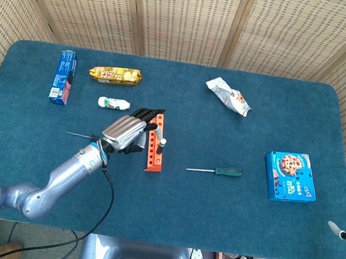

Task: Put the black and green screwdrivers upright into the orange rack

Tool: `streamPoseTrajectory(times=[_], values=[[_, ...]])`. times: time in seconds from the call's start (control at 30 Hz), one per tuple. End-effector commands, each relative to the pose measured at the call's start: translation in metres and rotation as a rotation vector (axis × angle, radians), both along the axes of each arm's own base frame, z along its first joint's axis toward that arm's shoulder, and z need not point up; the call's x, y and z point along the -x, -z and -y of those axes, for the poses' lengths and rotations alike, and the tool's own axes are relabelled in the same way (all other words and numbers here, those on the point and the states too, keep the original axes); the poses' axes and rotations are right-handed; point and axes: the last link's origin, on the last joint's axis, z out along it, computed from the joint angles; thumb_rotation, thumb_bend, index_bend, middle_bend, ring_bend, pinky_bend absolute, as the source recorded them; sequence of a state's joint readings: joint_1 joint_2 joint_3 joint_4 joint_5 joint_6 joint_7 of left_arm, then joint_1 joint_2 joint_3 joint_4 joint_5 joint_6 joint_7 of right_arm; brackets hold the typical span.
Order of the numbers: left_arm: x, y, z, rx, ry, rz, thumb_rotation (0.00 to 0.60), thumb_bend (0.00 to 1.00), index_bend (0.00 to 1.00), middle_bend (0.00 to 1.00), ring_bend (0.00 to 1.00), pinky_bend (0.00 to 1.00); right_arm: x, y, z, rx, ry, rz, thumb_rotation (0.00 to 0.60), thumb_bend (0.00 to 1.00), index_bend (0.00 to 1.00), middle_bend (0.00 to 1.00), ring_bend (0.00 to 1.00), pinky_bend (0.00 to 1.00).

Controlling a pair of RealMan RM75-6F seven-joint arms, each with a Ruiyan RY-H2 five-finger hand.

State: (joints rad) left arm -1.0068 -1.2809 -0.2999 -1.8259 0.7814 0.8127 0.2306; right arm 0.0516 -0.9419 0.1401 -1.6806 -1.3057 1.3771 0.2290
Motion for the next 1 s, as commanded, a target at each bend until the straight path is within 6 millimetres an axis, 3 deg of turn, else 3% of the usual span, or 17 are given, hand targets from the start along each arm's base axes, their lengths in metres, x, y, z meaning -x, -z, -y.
streamPoseTrajectory(times=[0.03, 0.5, 1.0], values=[[-0.001, 0.002, 0.0, -0.003, -0.005, 0.004, 0.6, 1.0, 0.39, 0.0, 0.0, 0.0, 0.0, 0.0, 0.0, 0.001, -0.001, 0.0, 0.6, 0.0, 0.0, 0.0, 0.0, 0.0], [0.0, 0.014, -0.001, -0.01, -0.018, -0.009, 0.6, 1.0, 0.39, 0.0, 0.0, 0.0, 0.0, -0.001, -0.001, 0.0, 0.0, 0.002, 0.6, 0.0, 0.0, 0.0, 0.0, 0.0], [0.004, 0.014, 0.001, 0.008, -0.029, -0.036, 0.6, 1.0, 0.41, 0.0, 0.0, 0.0, 0.0, 0.0, -0.001, -0.003, 0.0, 0.004, 0.6, 0.0, 0.0, 0.0, 0.0, 0.0]])
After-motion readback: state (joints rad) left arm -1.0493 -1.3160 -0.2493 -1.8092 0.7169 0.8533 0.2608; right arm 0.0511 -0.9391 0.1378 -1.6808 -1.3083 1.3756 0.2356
